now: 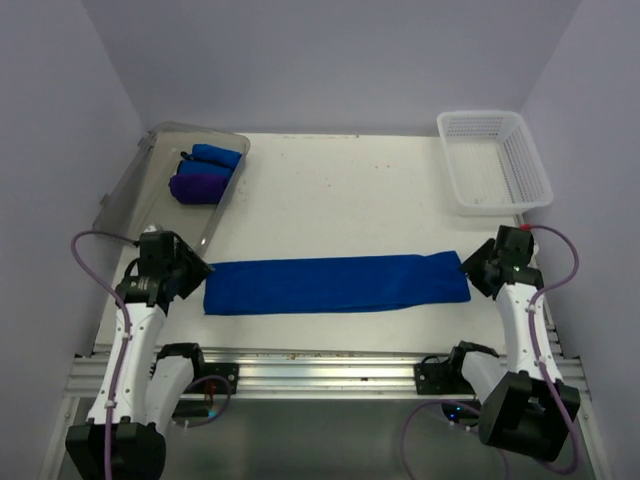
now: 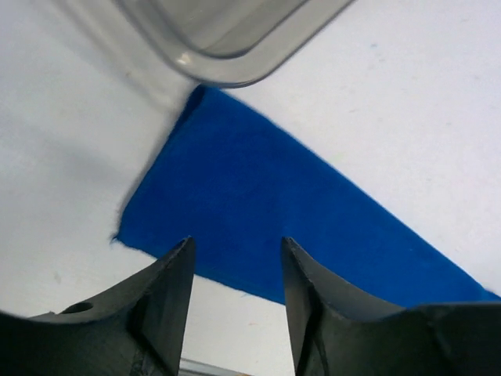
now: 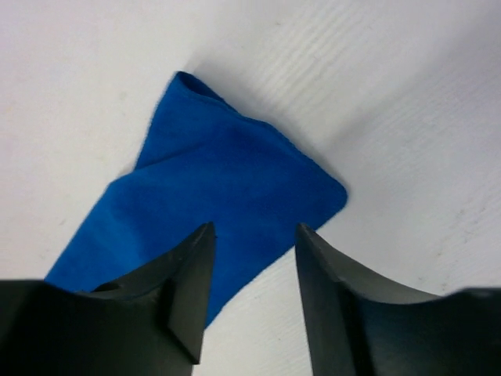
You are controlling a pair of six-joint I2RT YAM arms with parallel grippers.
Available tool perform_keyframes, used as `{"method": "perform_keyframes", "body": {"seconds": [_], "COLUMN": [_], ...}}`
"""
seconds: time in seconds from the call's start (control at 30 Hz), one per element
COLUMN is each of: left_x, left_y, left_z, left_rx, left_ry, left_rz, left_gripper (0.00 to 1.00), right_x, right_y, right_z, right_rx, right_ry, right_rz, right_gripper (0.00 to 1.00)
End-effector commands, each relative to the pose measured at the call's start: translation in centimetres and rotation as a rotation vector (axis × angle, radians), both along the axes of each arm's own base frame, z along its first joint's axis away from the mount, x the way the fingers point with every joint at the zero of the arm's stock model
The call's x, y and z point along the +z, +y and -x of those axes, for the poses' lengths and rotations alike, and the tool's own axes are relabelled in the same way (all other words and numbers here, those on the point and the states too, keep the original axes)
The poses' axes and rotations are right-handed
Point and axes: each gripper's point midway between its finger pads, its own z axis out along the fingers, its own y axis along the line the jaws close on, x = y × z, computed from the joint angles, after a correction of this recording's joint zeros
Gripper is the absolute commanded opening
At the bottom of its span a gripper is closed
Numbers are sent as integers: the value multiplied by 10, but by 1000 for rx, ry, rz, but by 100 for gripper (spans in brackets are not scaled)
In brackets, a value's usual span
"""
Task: Roll the towels
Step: Fold the towel
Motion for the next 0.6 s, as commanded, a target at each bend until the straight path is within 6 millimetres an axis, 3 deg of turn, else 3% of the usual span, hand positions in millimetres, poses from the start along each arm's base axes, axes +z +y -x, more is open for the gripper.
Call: {"method": "perform_keyframes", "body": {"seconds": [0.0,0.07,0.13,0.17,0.2,0.23,0.37,0.57], "left_x": [37,22,15,0,-2,-17,-41,-80], "left_y": [-21,-31,-52,-68,-73,-79,-74,-61], "left_z": [-38,-46,-55,-56,-61,-61,-70,-53], "left_rx": [-108,-128,-199,-258,-277,-303,-308,-270], "left_ry": [-232,-207,-195,-133,-125,-73,-13,133], "left_rz": [69,98,105,101,100,103,54,1], "left_gripper": [50,47,43,43,43,43,43,45], "right_x": [38,40,32,27,11,8,-17,-41], "right_y": [15,35,42,53,55,58,52,38], "right_z": [-40,-52,-67,-71,-75,-80,-92,-93], "right_rx": [117,190,229,267,272,285,279,264], "right_ry": [-178,-195,-152,-123,-65,-58,16,133], "right_rz": [-28,-57,-25,-21,-32,-48,-28,22], "right_gripper": [46,30,22,16,14,11,11,13]}}
